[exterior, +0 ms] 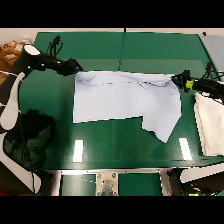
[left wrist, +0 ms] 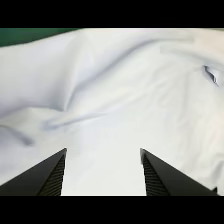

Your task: Fold the shirts.

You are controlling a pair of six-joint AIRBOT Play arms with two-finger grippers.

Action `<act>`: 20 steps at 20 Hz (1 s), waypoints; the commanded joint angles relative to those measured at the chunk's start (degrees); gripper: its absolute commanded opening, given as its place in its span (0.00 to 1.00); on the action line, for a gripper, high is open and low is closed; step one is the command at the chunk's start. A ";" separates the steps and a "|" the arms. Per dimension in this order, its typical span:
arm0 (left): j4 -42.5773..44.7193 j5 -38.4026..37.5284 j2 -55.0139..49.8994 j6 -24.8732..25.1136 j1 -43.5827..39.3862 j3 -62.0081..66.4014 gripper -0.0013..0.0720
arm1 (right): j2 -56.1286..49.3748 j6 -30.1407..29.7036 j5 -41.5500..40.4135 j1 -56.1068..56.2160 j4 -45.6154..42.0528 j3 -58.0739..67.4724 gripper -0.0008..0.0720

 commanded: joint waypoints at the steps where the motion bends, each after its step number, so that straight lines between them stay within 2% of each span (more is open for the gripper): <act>1: 1.95 -15.67 -0.76 -7.80 4.52 2.71 0.73 | -0.83 1.01 12.59 -7.45 -0.39 0.28 0.15; 2: 1.99 -19.67 -0.66 -9.90 6.27 2.93 0.73 | -0.81 1.60 15.67 -9.33 -0.39 0.07 0.10; 3: 2.16 -23.21 -0.59 -10.75 7.43 2.89 0.46 | -0.48 1.81 18.08 -10.91 -0.39 -0.74 0.06; 4: 2.86 -26.62 -0.42 -10.54 8.07 2.82 0.05 | 0.15 1.79 19.17 -11.87 -0.87 -1.95 0.03; 6: 5.64 -29.42 0.90 -10.75 8.09 2.67 0.05 | 2.62 1.81 19.12 -12.79 -3.39 -5.62 0.03; 9: 10.95 -26.58 7.58 -10.14 6.40 -3.69 0.05 | 8.98 2.82 17.22 -13.31 -9.18 -12.41 0.02; 11: 15.37 -21.44 16.22 -10.16 5.22 -15.26 0.05 | 15.26 5.68 13.60 -14.10 -15.74 -17.16 0.03; 15: 15.30 -3.08 34.32 -10.29 5.25 -43.58 0.05 | 29.24 13.66 5.20 -14.84 -29.99 -25.77 0.03; 16: 15.21 0.76 36.39 -10.43 5.25 -48.61 0.10 | 31.87 14.10 3.54 -14.84 -30.32 -27.41 0.03; 17: 14.08 3.76 36.96 -10.40 5.22 -52.04 0.49 | 33.22 14.10 2.71 -14.82 -30.29 -28.26 0.03; 18: 11.96 6.67 36.68 -10.34 5.22 -54.90 0.70 | 33.53 14.12 2.69 -14.82 -29.94 -28.41 0.03; 20: 8.85 11.52 35.71 -10.16 5.22 -59.12 0.67 | 33.16 14.12 2.62 -14.80 -29.29 -28.44 0.07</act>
